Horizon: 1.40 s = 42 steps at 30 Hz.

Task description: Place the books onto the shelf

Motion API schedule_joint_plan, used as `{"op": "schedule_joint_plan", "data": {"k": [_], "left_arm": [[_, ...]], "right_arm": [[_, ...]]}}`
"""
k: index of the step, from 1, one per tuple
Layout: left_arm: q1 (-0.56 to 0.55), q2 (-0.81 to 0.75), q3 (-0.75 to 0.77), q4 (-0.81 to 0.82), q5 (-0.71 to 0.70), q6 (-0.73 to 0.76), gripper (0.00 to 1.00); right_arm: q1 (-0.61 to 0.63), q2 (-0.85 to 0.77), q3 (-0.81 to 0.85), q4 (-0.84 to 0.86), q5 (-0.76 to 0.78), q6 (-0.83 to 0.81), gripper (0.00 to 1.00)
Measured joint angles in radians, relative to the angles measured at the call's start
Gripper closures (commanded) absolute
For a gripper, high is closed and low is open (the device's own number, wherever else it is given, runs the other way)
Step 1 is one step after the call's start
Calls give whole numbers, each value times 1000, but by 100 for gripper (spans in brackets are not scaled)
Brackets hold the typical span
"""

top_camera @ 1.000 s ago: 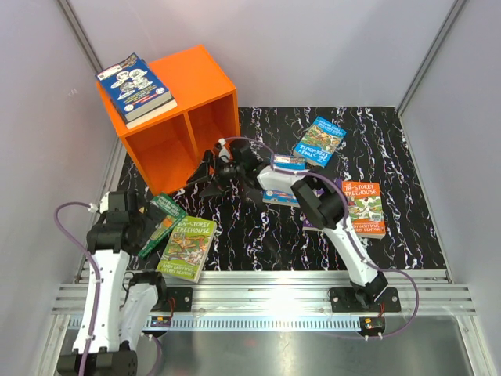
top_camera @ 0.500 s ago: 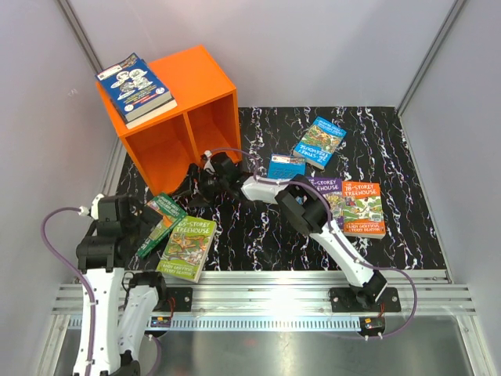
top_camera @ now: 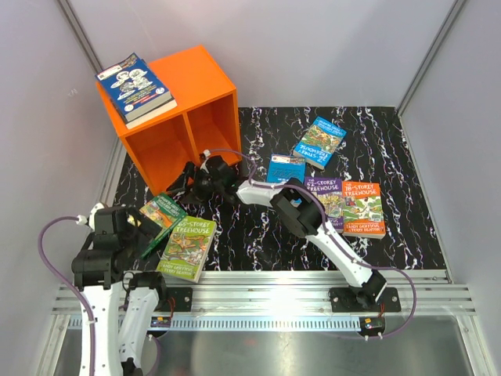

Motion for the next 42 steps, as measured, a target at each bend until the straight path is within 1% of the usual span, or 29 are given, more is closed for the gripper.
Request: {"op": "schedule_joint_plan", "data": {"k": [3,10,13,15,16,22,23,25,26,27,29,30,33,35,36,39,42], "left_arm": [[0,-7,0,-10,0,10,1],[0,-31,0,-23,1,24,1],[0,-45,-1,-33,1,26,1],[0,-57,-1,-38,2,26,1],[0,-62,-1,-40,1,26,1],[0,-99,-1,-58,1,26,1],[0,-103,-1,-58,1,27,1],[0,-113,-1,-58,0,29,1],[0,-116,-1,-60,0,29,1],[0,-120,-1,-60,0,29,1],[0,-129,-1,-61,1,29,1],[0,-133,-1,-61,1,29,1],[0,-141,-1,-64,4,34,1],[0,-140,-1,-66,16,46,1],[0,-139,-1,-66,23,53,1],[0,-130,-1,-66,37,65,1],[0,-112,-1,-66,50,76,1]], "right_arm": [[7,-8,-28,31,17,6,5],[41,-91,-190,103,65,21,6],[84,-119,-249,134,56,18,8],[121,-128,-273,152,58,18,10],[134,-130,-277,165,80,8,13],[138,-131,-297,190,107,5,17],[138,-132,-298,191,110,6,23],[138,-132,-303,188,123,8,31],[138,-132,-306,182,132,10,39],[138,-132,-308,177,140,9,50],[138,-132,-319,162,168,18,62],[138,-132,-324,166,179,35,72],[140,-140,-333,177,198,87,83],[141,-141,-340,184,211,116,86],[141,-141,-341,184,215,122,90],[142,-152,-344,172,222,127,93],[142,-201,-391,146,241,115,98]]}}
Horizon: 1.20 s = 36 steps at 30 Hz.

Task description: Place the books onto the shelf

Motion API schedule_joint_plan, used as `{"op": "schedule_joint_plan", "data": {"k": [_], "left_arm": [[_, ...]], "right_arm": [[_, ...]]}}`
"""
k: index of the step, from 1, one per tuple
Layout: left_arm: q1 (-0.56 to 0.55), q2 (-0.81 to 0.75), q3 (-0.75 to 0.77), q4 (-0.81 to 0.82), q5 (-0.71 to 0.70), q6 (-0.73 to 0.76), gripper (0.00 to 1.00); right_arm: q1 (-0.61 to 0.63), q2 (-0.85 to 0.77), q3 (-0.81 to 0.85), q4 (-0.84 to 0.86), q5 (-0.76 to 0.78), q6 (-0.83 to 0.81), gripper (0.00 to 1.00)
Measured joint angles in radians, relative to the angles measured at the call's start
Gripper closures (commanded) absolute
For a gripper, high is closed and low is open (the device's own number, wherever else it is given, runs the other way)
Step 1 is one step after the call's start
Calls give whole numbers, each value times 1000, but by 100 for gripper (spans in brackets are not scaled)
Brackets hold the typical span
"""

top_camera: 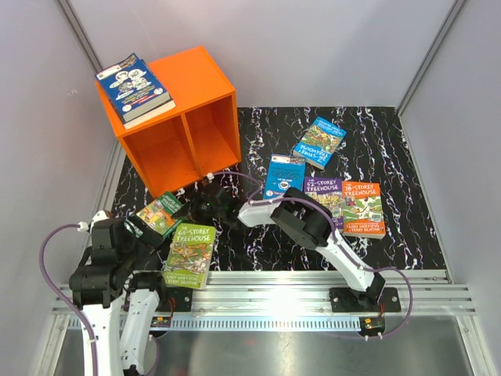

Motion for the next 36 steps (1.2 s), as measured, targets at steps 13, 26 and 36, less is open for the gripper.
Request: {"op": "schedule_joint_plan", "data": {"k": [13,26,36], "left_arm": [[0,-5,6,0,21,6,1],[1,-54,0,-1,75,6,1],[1,-54,-21,2,95,17,1]], "right_arm": [[24,-569,-153,-538,105,-376,100],[-198,-790,-118,-1016,307,-698,100],[-279,-639,239,-1018,332,-923,100]]}}
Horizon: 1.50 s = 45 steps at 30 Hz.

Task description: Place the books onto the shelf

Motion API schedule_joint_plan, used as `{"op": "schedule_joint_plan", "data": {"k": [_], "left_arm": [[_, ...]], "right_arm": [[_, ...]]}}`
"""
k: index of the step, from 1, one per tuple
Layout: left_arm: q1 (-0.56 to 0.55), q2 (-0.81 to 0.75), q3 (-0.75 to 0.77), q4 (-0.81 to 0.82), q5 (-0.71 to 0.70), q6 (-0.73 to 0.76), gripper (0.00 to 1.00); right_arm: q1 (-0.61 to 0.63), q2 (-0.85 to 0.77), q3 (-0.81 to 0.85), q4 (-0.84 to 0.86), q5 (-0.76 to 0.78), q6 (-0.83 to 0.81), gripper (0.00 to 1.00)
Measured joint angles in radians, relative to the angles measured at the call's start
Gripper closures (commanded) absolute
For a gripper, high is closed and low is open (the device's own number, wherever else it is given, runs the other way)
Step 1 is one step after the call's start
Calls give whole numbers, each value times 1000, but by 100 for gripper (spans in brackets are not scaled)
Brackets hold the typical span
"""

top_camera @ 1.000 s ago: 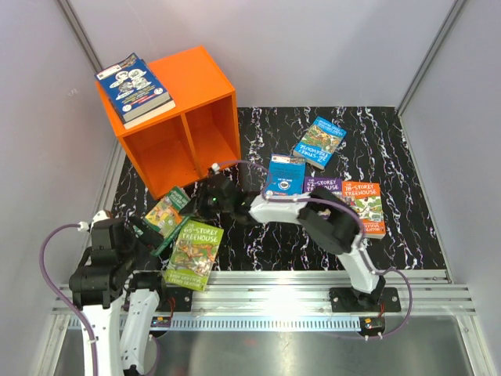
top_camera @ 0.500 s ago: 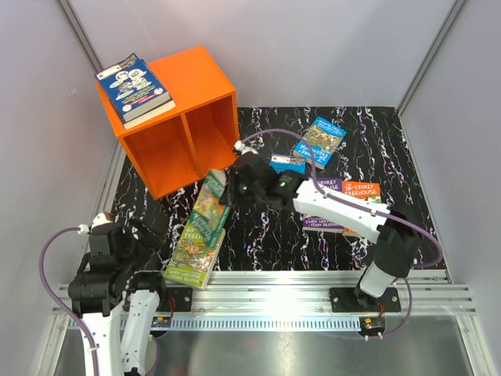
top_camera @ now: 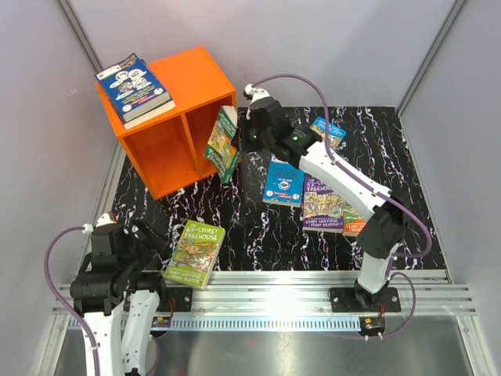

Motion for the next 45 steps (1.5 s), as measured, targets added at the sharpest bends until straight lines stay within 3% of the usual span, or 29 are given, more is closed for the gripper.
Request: {"op": "schedule_joint_plan", "data": {"k": [14,32,34,37,38,40,45], "left_arm": [[0,9,1,-2,-2,72,1],[0,9,1,-2,-27,134,1],[0,9,1,-2,-28,135,1],[0,9,1,-2,-29,138,1],[0,9,1,-2,-29,138,1],[0,8,1,-2,-29,138,1],[0,5,1,-2,-29,138,1]], "right_arm": [[11,222,107,49,56,-98,100],[14,478,296,249,218,-45,98],[14,489,306,266,214,-24,90],[14,497,316,272,209,0,65],[14,497,316,272,208,4,43],[14,497,316,276,206,19,22],[14,497,320,274,208,34,5]]}}
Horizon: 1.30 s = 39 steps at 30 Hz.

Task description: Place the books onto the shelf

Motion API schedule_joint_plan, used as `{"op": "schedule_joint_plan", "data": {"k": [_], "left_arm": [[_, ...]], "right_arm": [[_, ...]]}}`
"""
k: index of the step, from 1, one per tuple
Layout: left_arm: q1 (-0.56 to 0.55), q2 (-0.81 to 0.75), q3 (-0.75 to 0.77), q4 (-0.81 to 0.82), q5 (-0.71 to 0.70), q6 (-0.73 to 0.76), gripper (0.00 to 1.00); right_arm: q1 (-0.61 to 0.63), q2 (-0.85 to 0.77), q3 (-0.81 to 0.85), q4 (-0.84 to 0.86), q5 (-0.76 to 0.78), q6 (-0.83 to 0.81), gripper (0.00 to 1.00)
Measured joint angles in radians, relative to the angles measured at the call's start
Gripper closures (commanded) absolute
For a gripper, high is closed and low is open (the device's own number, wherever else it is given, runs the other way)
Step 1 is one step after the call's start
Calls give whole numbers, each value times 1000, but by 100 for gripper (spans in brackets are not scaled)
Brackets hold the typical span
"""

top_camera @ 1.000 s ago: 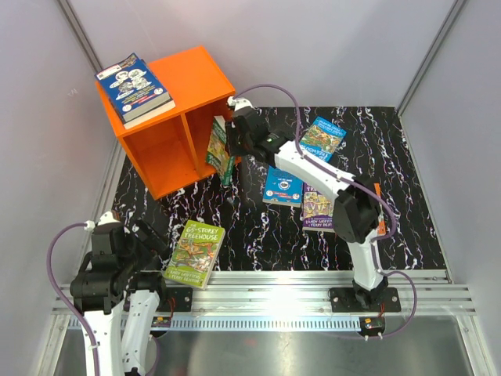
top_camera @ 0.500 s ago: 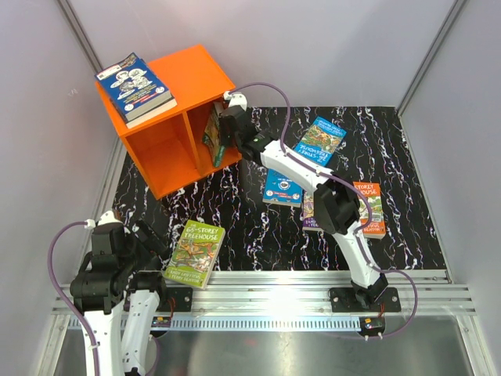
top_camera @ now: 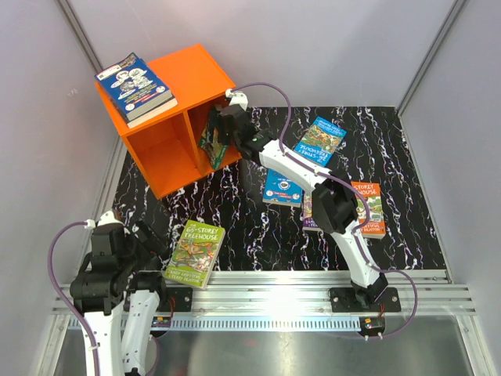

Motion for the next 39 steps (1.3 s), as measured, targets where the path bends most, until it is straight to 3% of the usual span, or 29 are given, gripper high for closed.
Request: {"op": "schedule_joint_plan", "data": {"k": [8,22,27,31,39], "left_arm": [[0,-12,0,0,0,-1,1],[0,-22,0,0,2,-25,1],[0,-26,0,-1,11,-28,1],[0,-14,-26,6,39,-32,1],[0,143,-155,132,93,-88,1]], "right_arm": [[0,-15,-26,-55,14,-4,0],[-71,-303,-386,-172,42,27,0],[-80,-442,-546,-128,-172,92,0],[-53,-548,-794,24,-441,232,0],[121,-531,-1151,285,-759,520,0]]}}
